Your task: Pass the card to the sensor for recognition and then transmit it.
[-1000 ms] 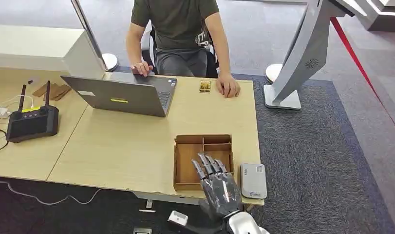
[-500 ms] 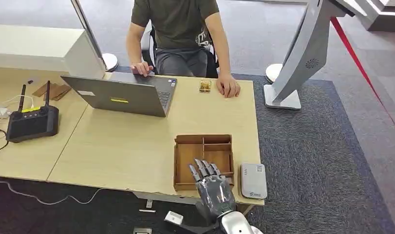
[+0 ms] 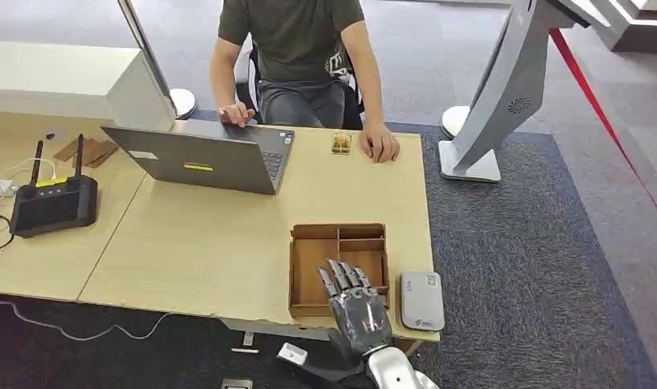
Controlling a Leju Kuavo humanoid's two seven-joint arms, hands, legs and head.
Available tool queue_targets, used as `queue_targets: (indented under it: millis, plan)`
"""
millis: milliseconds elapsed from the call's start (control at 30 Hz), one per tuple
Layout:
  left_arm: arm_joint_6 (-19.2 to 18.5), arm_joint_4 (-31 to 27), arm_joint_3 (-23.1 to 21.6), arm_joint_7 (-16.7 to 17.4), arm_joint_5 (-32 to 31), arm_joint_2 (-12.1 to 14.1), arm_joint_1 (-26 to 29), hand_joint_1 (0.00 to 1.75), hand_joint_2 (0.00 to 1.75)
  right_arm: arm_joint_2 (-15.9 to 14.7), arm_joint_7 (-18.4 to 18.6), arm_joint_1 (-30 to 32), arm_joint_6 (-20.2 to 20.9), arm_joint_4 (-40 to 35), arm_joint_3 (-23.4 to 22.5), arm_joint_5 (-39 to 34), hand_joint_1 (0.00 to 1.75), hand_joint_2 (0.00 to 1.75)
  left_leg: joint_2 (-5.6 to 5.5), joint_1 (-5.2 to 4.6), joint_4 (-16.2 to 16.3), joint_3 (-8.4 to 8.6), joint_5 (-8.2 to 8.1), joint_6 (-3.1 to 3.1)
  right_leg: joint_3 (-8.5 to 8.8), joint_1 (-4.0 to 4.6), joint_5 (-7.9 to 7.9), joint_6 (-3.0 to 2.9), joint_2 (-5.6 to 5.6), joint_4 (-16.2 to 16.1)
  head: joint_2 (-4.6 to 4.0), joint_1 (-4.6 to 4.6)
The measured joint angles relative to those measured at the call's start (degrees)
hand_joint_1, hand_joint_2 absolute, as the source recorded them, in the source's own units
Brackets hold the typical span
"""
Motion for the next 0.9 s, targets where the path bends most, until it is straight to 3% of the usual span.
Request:
queue_targets:
  millis: [300,900]
  plan:
    - [0.22,0.00,0.63,0.37,0.70,0.00,0.06,0.00,1.75,0.04,2.69,-0.78,-1.97,3.98,-1.51,2.23,0.00,1.75,0.00,0.00,0.00,0.00,0.00,0.00,0.00,0.00,0.00,0.00,0.00,0.00,0.00,0.00]
    - [0.31,0.00,1.40,0.46,0.87,0.00,0.11,0.00,1.75,0.55,3.41,-1.36,-3.10,7.93,-1.88,3.43,0.00,1.75,0.00,0.00,0.00,0.00,0.00,0.00,0.00,0.00,0.00,0.00,0.00,0.00,0.00,0.00]
